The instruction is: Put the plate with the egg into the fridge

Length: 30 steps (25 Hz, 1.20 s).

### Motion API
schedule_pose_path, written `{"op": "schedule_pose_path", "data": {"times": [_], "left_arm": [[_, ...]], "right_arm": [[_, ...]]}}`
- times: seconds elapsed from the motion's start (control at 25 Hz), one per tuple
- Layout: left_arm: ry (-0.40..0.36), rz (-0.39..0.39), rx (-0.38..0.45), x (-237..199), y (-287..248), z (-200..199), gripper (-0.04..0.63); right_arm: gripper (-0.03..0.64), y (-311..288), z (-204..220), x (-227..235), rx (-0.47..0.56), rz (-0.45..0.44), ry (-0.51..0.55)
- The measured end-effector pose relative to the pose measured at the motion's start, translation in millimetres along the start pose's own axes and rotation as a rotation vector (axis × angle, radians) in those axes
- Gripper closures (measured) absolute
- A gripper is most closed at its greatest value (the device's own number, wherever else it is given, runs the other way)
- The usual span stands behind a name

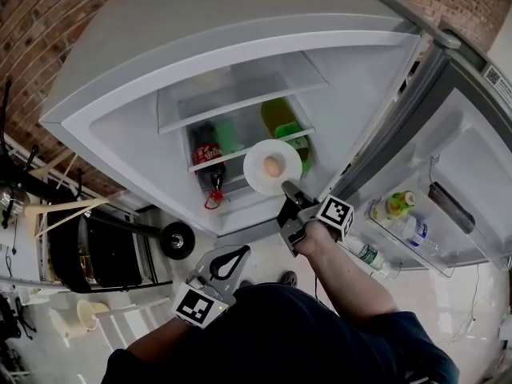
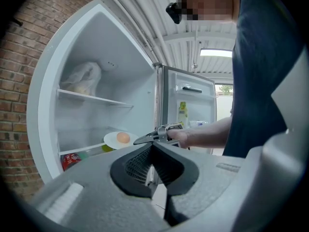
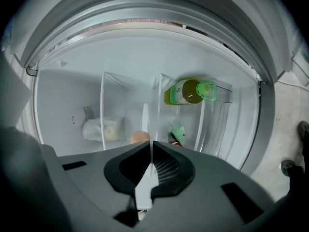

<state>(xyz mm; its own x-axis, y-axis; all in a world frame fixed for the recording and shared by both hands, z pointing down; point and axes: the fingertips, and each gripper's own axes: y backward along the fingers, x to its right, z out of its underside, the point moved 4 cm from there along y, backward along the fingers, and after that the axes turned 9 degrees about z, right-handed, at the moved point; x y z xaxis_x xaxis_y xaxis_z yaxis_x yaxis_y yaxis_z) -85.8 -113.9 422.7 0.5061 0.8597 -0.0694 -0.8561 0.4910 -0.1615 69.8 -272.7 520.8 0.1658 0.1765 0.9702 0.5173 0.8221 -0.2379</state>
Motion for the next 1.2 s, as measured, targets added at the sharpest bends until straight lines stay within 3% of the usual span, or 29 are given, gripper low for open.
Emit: {"op": "schedule_pose_path", "data": {"times": [1.2], "left_arm": [[0.028,-0.095,-0.03,-20,10,10,0.591]], "right_arm": [[0.595,-97,-46,-8,0.049,0.037,-0.089]]}}
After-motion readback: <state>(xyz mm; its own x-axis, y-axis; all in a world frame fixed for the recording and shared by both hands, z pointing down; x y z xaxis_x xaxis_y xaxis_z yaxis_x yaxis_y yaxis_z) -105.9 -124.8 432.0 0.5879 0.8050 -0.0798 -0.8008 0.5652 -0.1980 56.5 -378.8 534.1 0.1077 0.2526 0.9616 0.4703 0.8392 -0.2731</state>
